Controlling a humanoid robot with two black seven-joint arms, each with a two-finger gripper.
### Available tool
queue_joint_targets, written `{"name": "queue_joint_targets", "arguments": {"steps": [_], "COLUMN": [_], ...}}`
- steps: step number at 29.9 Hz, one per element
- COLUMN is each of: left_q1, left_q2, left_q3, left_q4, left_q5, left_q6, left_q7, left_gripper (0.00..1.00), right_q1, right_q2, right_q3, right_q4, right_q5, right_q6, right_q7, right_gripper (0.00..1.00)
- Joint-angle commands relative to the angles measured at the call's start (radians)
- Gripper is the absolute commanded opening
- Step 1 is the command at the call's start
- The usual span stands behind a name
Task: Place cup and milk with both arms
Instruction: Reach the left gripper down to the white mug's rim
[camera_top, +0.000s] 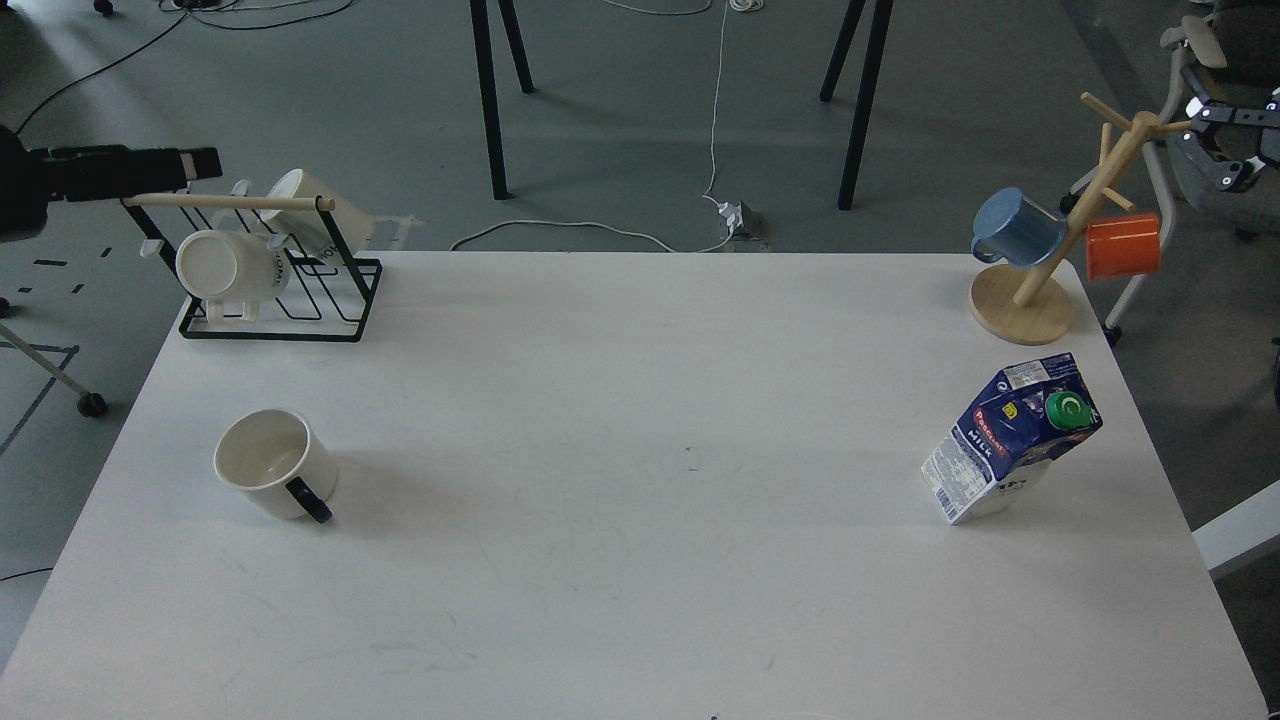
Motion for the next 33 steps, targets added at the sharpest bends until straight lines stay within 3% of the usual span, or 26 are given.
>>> {"name": "queue_joint_targets", "arguments": {"steps": [1, 7, 11, 27, 33], "left_q1": [0.013, 0.021, 0.046, 0.153, 0.179], "left_q2": [0.017, 0.014, 0.005, -0.177, -0.197], "left_q3": [0.081, 0.167, 0.190, 0.195, 0.193], "left_q4": [-0.035, -0.029, 0.017, 0.202, 0.209], "left_q5": [0.144, 0.247, 0.247, 0.247, 0.246], "left_q6": [0.000, 0.000, 0.042, 0.114, 0.125], "left_q7": [0.001, 0.001, 0.001, 0.001, 0.001], "left_gripper": [1.00, 1.00, 1.00, 1.00, 1.00], "right_q1": [-0.003, -0.012, -0.012, -0.024, -0.033], "right_q2": [-0.001, 0.002, 0.002, 0.011, 0.009], "right_q3": [-0.001, -0.005, -0.007, -0.010, -0.009], "right_q4": [0.000, 0.003, 0.003, 0.003, 0.003], "right_q5": [0.000, 0.000, 0.000, 0.000, 0.000], "right_q6": [0.000, 0.000, 0.000, 0.000, 0.000], "right_q7": [0.000, 0.000, 0.000, -0.002, -0.002], "right_gripper": [0.99, 0.99, 0.99, 0.99, 0.99]}}
